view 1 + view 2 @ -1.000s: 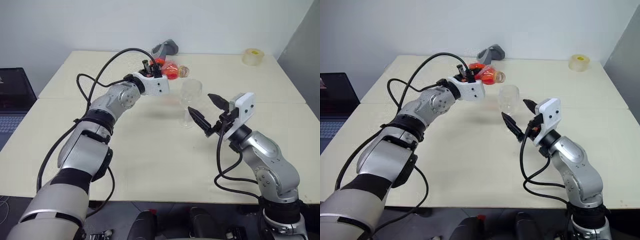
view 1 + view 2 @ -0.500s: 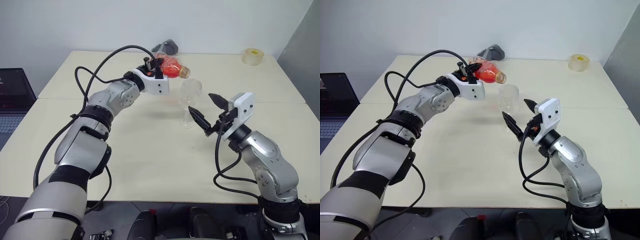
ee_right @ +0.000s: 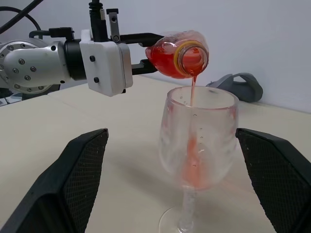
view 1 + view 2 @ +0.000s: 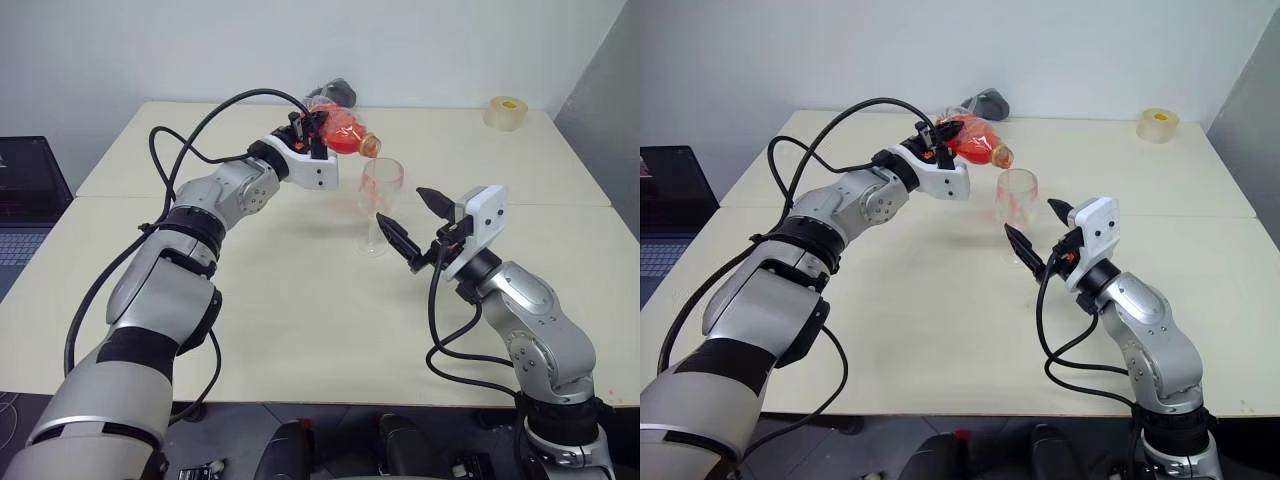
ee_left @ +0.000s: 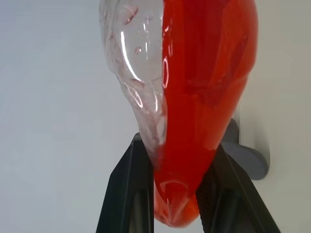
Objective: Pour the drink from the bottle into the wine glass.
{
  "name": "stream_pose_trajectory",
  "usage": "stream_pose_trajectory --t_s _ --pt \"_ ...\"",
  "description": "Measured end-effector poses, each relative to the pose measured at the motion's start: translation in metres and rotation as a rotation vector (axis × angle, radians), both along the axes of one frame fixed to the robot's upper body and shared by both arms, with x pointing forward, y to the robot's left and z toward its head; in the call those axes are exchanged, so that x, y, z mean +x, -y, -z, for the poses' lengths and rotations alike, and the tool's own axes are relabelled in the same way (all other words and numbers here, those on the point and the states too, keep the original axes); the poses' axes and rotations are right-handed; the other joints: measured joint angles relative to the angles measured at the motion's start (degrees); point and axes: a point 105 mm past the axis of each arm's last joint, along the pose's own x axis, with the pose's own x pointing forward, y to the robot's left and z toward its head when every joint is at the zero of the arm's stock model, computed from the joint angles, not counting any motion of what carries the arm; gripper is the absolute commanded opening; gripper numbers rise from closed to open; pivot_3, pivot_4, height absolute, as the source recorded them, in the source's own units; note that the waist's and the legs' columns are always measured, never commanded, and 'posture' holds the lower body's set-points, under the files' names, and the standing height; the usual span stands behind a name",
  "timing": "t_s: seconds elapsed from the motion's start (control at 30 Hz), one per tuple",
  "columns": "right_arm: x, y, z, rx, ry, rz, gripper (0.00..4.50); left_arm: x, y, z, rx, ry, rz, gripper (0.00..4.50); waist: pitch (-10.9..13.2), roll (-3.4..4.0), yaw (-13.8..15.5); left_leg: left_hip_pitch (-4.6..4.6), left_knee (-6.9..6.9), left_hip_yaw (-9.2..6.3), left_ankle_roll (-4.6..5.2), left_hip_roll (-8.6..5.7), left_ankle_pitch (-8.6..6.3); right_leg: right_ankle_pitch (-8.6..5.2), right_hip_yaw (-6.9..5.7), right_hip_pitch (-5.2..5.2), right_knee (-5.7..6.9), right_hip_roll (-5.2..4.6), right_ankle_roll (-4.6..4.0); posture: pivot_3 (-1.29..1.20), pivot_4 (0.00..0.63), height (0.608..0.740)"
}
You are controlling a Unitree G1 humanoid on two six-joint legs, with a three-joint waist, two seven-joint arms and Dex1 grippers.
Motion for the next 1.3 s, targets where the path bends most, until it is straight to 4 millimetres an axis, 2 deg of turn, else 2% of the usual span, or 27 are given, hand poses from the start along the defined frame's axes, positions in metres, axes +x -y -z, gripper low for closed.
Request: stream_pose_trajectory --t_s 0.57,1.0,1.3 --pt "0.0 0.0 -0.004 0.026 0.028 0.011 4.5 0.001 0.001 -0.01 0.011 0.044 -0.008 0.74 0.0 0.0 0.0 0.01 0.01 0.02 0.0 -0.01 0.0 -0.01 0.01 -0.02 0.05 0.0 0.01 0.0 0.15 0.74" --pt "0.001 -0.004 0.001 0.03 0.013 -0.001 4.5 0.0 0.0 -0.012 0.031 0.066 -0.01 0.74 0.0 0.0 -0.01 0.01 0.02 0.03 -0.01 -0.01 0.0 -0.01 0.02 -0.02 0.07 -0.01 0.01 0.0 0.15 0.74" --pt "0.002 -0.005 0.002 0.034 0.014 0.002 4.5 0.0 0.0 -0.02 0.049 0.095 -0.011 0.74 0.0 0.0 -0.01 0.01 0.02 0.04 -0.01 -0.01 0.0 -0.01 0.02 -0.03 0.09 -0.01 0.02 0.0 0.15 0.74"
